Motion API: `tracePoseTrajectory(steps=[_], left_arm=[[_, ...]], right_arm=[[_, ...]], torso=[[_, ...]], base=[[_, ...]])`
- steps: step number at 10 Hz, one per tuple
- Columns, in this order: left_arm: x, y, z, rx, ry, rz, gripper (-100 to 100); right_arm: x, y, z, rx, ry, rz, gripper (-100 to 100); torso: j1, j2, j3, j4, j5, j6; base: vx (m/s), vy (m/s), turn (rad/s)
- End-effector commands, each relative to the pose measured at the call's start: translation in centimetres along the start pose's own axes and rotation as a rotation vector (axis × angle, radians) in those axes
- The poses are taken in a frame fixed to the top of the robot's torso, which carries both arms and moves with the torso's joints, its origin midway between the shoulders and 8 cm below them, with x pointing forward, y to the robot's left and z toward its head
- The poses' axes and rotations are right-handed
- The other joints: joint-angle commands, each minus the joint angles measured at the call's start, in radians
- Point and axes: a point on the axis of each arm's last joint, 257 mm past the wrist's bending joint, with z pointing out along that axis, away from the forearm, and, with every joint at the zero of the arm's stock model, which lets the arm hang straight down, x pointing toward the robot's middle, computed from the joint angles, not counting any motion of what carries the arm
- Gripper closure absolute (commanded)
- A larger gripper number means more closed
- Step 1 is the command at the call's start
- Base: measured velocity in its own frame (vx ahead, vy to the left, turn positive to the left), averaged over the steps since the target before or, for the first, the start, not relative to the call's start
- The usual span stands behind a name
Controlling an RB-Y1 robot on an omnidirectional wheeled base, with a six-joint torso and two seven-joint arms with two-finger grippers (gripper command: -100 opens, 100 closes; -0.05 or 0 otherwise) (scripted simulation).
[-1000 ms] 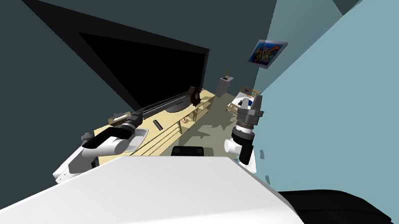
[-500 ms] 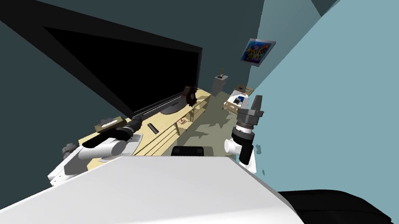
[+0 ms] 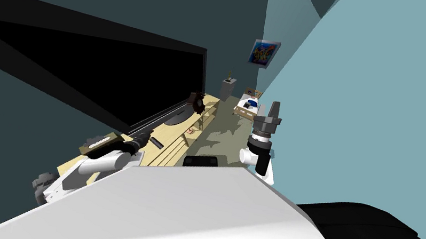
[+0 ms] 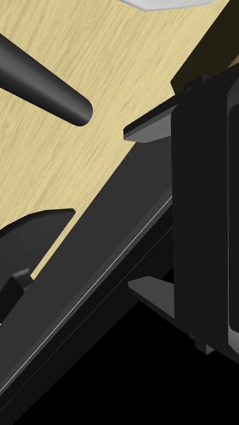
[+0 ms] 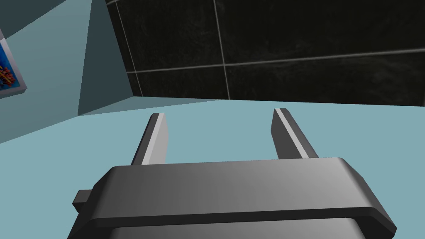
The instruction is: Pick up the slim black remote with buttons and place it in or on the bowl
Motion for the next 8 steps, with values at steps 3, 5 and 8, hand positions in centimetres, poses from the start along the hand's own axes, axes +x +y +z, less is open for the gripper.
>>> tracePoseTrajectory(steps=[3, 5, 8], left_arm=[[1.1, 4.6, 0.0, -0.128, 0.047, 0.010, -100], [1.6, 7.3, -0.3, -0.201, 0.075, 0.013, -100], [2.8, 12.6, -1.4, -0.342, 0.134, 0.015, -100]], right_arm=[[0.0, 0.0, 0.0, 0.000, 0.000, 0.000, 0], [0.0, 0.0, 0.0, 0.000, 0.000, 0.000, 0], [0.0, 0.0, 0.0, 0.000, 0.000, 0.000, 0]], torso=[[0.000, -0.001, -0.001, 0.000, 0.000, 0.000], [0.001, -0.001, -0.001, 0.000, 0.000, 0.000], [0.001, 0.000, 0.000, 0.000, 0.000, -0.001]], base=[[0.049, 0.009, -0.128], [0.048, 0.022, -0.151], [0.046, 0.016, -0.157]])
